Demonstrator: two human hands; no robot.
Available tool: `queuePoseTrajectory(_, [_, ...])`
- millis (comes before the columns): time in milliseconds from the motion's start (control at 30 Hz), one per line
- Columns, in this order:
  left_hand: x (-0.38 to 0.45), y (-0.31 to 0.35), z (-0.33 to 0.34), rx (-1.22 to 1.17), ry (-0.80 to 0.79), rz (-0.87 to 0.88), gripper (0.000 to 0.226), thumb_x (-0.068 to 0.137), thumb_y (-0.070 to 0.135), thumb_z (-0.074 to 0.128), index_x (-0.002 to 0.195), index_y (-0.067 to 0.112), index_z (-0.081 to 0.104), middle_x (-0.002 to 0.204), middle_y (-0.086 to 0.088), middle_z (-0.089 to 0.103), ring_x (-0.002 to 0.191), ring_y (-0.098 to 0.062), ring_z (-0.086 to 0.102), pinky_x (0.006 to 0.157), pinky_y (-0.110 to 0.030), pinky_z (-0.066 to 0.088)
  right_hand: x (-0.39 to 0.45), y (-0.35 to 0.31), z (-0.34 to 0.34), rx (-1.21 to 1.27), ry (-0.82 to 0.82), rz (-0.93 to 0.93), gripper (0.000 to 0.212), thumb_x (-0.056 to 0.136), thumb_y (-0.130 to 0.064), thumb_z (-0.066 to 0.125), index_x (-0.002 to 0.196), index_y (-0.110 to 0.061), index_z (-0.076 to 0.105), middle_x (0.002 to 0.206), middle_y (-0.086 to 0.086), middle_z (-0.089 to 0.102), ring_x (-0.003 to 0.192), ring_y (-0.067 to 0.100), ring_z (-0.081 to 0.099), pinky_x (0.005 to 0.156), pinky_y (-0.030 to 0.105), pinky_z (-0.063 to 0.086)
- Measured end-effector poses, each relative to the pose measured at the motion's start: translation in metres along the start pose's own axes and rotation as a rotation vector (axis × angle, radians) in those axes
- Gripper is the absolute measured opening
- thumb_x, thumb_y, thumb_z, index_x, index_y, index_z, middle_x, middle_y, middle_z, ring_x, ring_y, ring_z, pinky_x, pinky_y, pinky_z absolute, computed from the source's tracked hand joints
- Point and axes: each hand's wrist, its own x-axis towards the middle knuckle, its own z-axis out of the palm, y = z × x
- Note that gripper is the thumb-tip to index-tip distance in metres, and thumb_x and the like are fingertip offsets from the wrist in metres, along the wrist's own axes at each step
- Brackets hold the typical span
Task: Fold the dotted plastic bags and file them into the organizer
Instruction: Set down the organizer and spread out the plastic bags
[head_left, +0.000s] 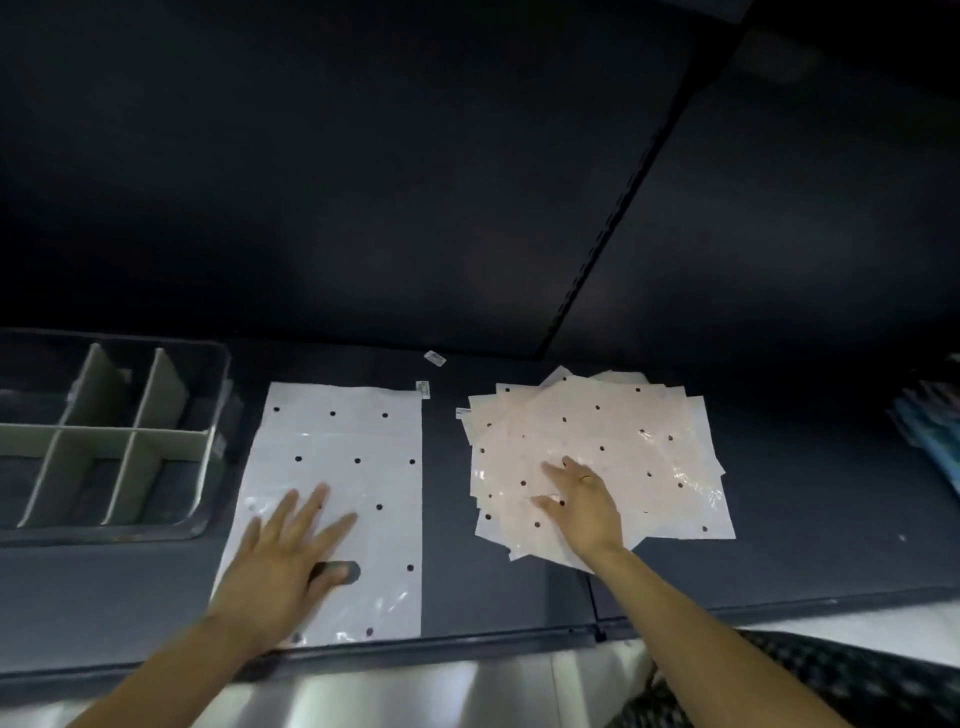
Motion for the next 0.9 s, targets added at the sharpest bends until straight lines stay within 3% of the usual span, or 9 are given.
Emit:
queuePoseTrajectory(100, [0.002,-0.008,0.02,-0.075,-0.085,0.023,0.077,0.08,0.077,-0.007,0.146,0.042,0.012,0.157,-0.003,0.003,0.142,-0.033,-0.003,0.112,-0.061,0.007,0.001,0.004,0.004,0.147,0.14,0.013,0.028,0.097,-0.019,0.048,0.12,-0.018,0.064,0.136,0.001,0.053,0.13,0.019,0.042,0.105,0.029,0.036])
queuePoseTrajectory(200, [0.007,-0.026,0.02,-0.133,-0.103,-0.075,0.085,0.067,0.085,-0.013,0.143,0.049,-0.006,0.153,0.006,-0.021,0.14,-0.024,-0.025,0.113,-0.05,-0.016,-0.001,-0.007,-0.01,0.444,0.188,0.079,0.029,0.1,-0.023,0.042,0.088,-0.014,0.067,0.081,0.001,0.062,0.08,0.021,0.054,0.064,0.02,0.04])
queuePoseTrajectory(300, [0.012,-0.021,0.0,-0.337,0.0,-0.157,0.103,0.065,0.089,-0.001,0.146,0.032,0.028,0.155,0.008,0.0,0.145,-0.017,-0.008,0.116,-0.041,-0.01,-0.01,-0.047,-0.02,0.603,0.186,-0.013,0.031,0.1,-0.023,0.042,0.073,-0.016,0.055,0.066,-0.001,0.051,0.067,0.014,0.044,0.06,0.023,0.034])
queuePoseTrajectory(400, [0.022,0.008,-0.037,-1.038,0.072,-0.421,0.09,0.065,0.089,0.036,0.124,0.025,0.059,0.142,-0.002,0.048,0.131,-0.02,0.04,0.111,-0.043,0.029,-0.032,-0.096,-0.013,0.63,0.054,-0.314,0.02,0.096,-0.009,0.05,0.093,-0.017,0.069,0.094,0.003,0.07,0.086,0.009,0.061,0.083,0.023,0.047])
queuePoseTrajectory(467, [0.033,0.015,-0.06,-1.608,-0.149,-0.654,0.09,0.059,0.09,0.043,0.123,0.028,0.055,0.125,-0.005,0.059,0.111,-0.03,0.057,0.088,-0.049,0.048,-0.042,-0.11,-0.006,0.439,0.012,-0.711,0.023,0.089,-0.002,0.056,0.103,-0.014,0.071,0.106,0.006,0.07,0.099,0.019,0.064,0.092,0.031,0.047])
queuePoseTrajectory(533, [0.038,0.006,-0.073,-1.859,-0.334,-0.731,0.075,0.065,0.072,0.057,0.123,0.026,0.048,0.112,-0.011,0.066,0.096,-0.036,0.066,0.067,-0.048,0.056,-0.045,-0.107,0.003,0.129,0.033,-1.139,0.025,0.081,-0.003,0.067,0.103,-0.015,0.072,0.108,0.003,0.071,0.099,0.02,0.066,0.092,0.034,0.047])
queuePoseTrajectory(667, [0.033,-0.006,-0.069,-1.929,-0.312,-0.754,0.061,0.061,0.023,0.077,0.117,0.019,0.053,0.075,-0.004,0.065,0.051,-0.011,0.055,0.042,-0.019,0.045,-0.045,-0.084,0.004,-0.132,0.051,-1.391,0.03,0.077,-0.004,0.074,0.102,-0.02,0.073,0.11,0.0,0.07,0.1,0.018,0.066,0.086,0.032,0.053])
queuePoseTrajectory(767, [0.027,0.01,-0.06,-1.681,-0.452,-0.625,0.043,0.07,0.028,0.074,0.104,0.004,0.064,0.077,-0.005,0.069,0.062,-0.015,0.061,0.058,-0.023,0.048,-0.04,-0.067,0.002,-0.207,0.126,-1.424,0.035,0.081,-0.007,0.071,0.111,-0.027,0.07,0.114,-0.004,0.069,0.106,0.016,0.064,0.09,0.029,0.05])
queuePoseTrajectory(900, [0.026,0.029,-0.056,-1.397,0.01,-0.605,0.018,0.087,0.019,0.066,0.099,0.006,0.067,0.088,-0.012,0.072,0.084,-0.03,0.067,0.073,-0.043,0.055,-0.027,-0.042,-0.003,-0.369,-0.101,-1.029,0.058,0.088,-0.038,0.06,0.142,-0.032,0.038,0.15,-0.003,0.037,0.14,0.017,0.03,0.117,0.036,0.021])
